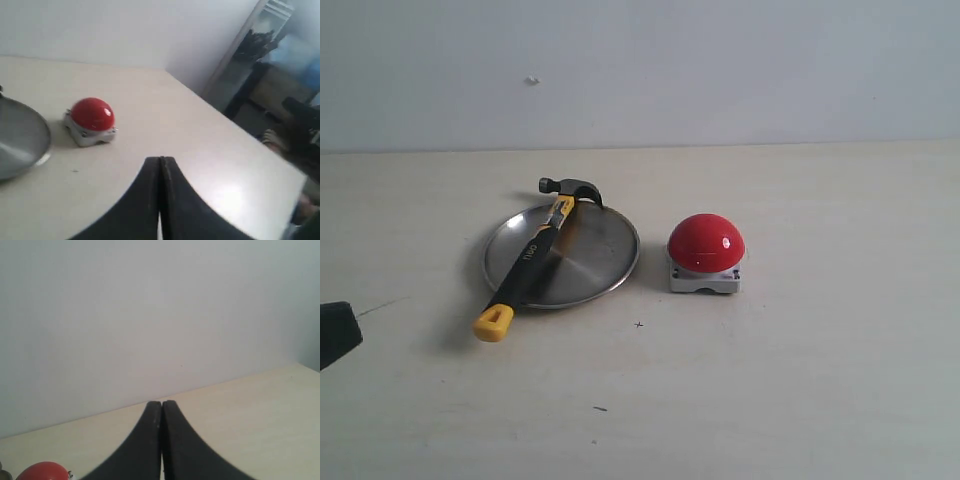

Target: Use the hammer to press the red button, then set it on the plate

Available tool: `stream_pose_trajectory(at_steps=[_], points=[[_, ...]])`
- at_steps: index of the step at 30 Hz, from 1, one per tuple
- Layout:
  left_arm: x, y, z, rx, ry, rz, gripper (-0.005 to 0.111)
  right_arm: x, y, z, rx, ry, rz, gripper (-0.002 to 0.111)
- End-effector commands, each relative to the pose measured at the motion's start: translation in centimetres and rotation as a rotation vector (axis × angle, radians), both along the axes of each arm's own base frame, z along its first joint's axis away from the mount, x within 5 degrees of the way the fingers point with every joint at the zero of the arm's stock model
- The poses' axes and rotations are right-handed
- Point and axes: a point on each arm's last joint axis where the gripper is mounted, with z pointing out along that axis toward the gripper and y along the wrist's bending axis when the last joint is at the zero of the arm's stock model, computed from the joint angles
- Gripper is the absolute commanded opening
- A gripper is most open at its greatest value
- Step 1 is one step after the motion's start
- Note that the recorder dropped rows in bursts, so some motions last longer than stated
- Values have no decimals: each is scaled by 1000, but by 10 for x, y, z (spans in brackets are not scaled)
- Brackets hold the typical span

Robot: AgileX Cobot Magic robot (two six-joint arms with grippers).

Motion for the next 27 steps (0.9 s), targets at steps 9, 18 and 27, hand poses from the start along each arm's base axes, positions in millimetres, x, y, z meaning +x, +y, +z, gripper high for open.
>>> stream_pose_trajectory(at_steps=[9, 18, 27], points=[[-9, 28, -1, 416, -459, 436, 0, 0, 0, -1, -7, 0, -6, 0], [-9, 41, -6, 504, -468, 574, 0, 0, 0, -1, -7, 0, -6, 0], [-14, 33, 19, 444, -570, 503, 0, 0, 0, -1, -7, 0, -6, 0]])
